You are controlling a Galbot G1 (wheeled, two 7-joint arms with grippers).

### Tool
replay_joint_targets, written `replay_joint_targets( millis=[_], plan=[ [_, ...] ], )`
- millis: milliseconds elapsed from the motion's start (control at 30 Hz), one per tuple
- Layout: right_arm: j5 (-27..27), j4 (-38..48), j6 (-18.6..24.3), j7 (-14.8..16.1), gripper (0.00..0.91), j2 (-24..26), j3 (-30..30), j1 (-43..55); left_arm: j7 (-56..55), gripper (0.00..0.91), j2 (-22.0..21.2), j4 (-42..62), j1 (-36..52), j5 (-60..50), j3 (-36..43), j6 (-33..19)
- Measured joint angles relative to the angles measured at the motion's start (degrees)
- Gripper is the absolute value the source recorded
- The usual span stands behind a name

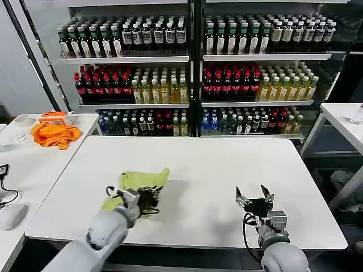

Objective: Fold and organize the clothes.

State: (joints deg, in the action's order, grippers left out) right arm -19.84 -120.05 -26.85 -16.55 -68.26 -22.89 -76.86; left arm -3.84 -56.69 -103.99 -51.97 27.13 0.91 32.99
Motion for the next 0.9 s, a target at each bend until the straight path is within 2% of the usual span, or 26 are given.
replay_joint_targets(
  millis=[267,433,633,900],
  plan=[
    [-0.23,0.35,-0.11,0.50,0.907,0.30,0.70,0.80,-5.16,0.907,-8.75,6.47,5.77,2.24,2.64,-3.47],
    [-0.93,0.86,-0.16,0.93,0.907,-0.02,1.64,1.47,-7.92,0.907,-11.25,7.16,6.39,5.11,1.59,-6.31],
    [-2.97,1.83,-1.03,0.79,0.907,-0.90,3.86,3.28,-9.87,0.907,-11.47,4.37,4.01,7.11,-1.74,-8.52],
    [-9.10,5.52,-2.67,-0.34,0.907,-3.25,8.66,8.37,-11.52,0.907,-9.09,-1.82,-3.38,8.45,-9.00,-10.38]
  ],
)
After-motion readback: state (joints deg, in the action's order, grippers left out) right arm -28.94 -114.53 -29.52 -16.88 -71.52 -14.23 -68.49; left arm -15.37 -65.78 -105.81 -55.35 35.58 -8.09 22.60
